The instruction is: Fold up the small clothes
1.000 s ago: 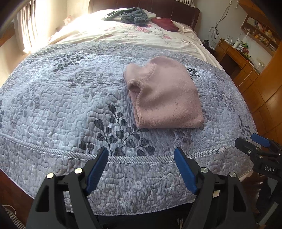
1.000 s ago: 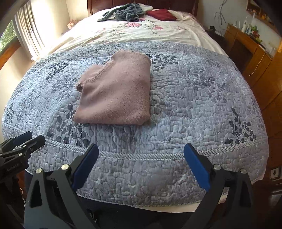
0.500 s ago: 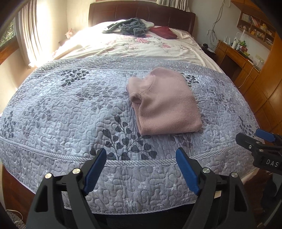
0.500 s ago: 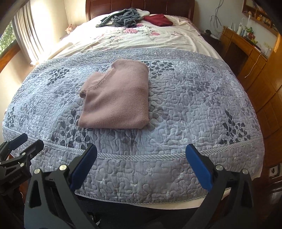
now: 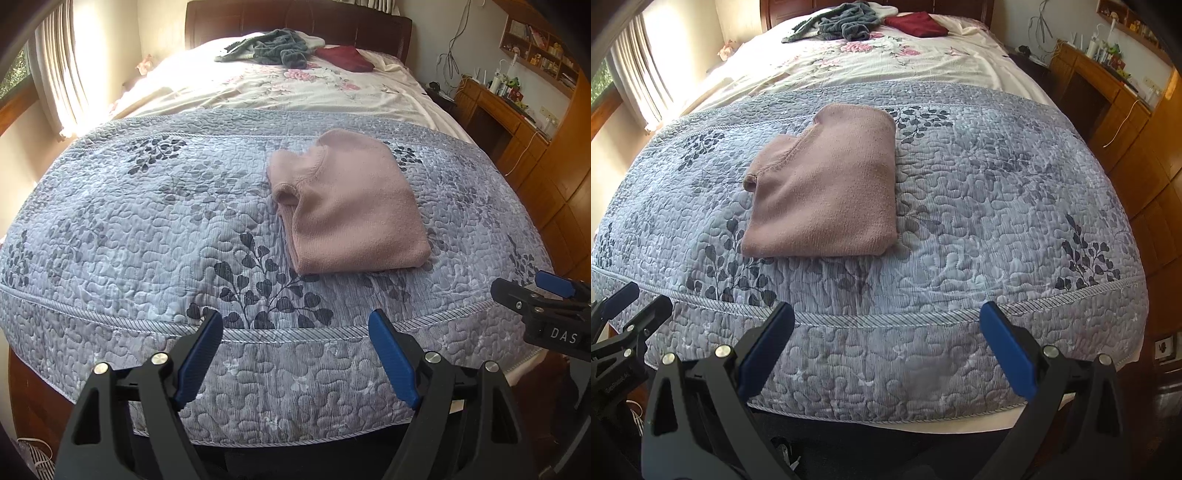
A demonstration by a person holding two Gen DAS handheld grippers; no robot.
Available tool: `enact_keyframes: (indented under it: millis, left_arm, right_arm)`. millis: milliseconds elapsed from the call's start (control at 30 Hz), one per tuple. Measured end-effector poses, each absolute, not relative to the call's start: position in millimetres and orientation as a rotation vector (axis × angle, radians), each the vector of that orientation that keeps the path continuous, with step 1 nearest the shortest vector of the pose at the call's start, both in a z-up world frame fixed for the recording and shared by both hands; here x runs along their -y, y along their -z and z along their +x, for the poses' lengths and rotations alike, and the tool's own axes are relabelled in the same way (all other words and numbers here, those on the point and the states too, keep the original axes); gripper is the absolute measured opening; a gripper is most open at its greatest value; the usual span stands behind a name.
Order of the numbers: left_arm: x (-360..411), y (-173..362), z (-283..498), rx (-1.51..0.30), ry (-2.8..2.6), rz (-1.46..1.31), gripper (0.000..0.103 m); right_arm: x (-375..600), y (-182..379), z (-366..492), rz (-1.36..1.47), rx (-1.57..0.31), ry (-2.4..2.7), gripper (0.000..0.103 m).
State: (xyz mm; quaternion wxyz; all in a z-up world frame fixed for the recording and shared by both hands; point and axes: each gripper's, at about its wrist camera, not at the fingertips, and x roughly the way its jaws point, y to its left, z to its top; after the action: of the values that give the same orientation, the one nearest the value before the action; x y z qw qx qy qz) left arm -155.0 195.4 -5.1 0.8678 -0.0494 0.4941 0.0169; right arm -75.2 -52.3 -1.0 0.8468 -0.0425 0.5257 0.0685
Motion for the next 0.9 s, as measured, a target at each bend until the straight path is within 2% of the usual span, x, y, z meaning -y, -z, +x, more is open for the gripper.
enact_keyframes:
  millis: [900]
  left_arm:
    - [-193.5,10.7,-148.7,-1.047,-0.034,-0.082,0.081]
  right_arm:
    - [54.7,3.6,-69.1,-0.078,-1.120,-0.157,0.100]
